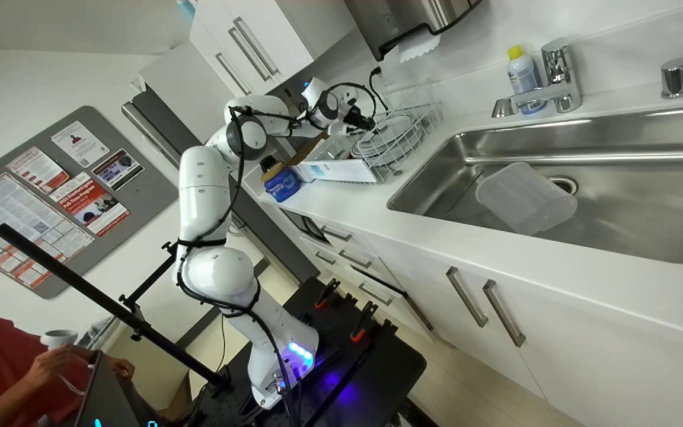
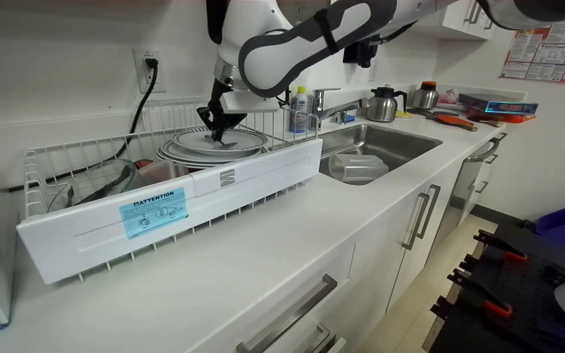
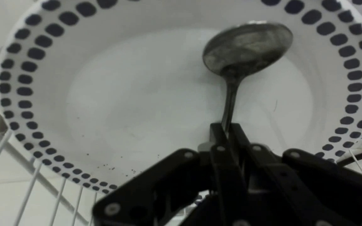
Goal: Put the spoon on the plate in the sink
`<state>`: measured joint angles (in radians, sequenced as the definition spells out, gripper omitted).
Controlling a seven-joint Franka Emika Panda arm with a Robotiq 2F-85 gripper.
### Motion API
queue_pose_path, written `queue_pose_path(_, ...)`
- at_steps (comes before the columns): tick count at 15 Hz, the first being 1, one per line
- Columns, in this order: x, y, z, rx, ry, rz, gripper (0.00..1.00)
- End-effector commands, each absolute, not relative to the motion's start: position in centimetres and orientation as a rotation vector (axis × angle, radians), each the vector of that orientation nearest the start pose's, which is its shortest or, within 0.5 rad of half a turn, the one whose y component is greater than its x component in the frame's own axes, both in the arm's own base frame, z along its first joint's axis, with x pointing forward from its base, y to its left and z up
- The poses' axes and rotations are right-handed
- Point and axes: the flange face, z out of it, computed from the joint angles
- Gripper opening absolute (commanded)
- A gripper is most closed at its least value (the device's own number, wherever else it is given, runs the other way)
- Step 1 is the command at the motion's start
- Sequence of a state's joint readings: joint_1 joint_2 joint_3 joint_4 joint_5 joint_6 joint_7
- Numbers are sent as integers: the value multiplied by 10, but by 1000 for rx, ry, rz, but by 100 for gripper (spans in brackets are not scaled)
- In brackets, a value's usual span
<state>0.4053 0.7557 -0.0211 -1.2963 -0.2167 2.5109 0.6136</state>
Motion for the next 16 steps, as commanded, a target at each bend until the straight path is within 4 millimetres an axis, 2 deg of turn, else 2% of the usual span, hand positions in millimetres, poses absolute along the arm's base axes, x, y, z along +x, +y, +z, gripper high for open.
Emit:
queue_pose_path(1, 720, 297, 367, -2987, 134, -781, 2)
queue_pose_path(5, 713, 288, 402, -2979, 153, -885, 2)
queue_pose_path(10, 698, 262, 453, -2928, 280, -1021, 2)
queue_pose_path(13, 684, 240, 479, -2918, 385, -1098, 2)
queue_pose_path(16, 664, 223, 495, -2927, 474, -1147, 2)
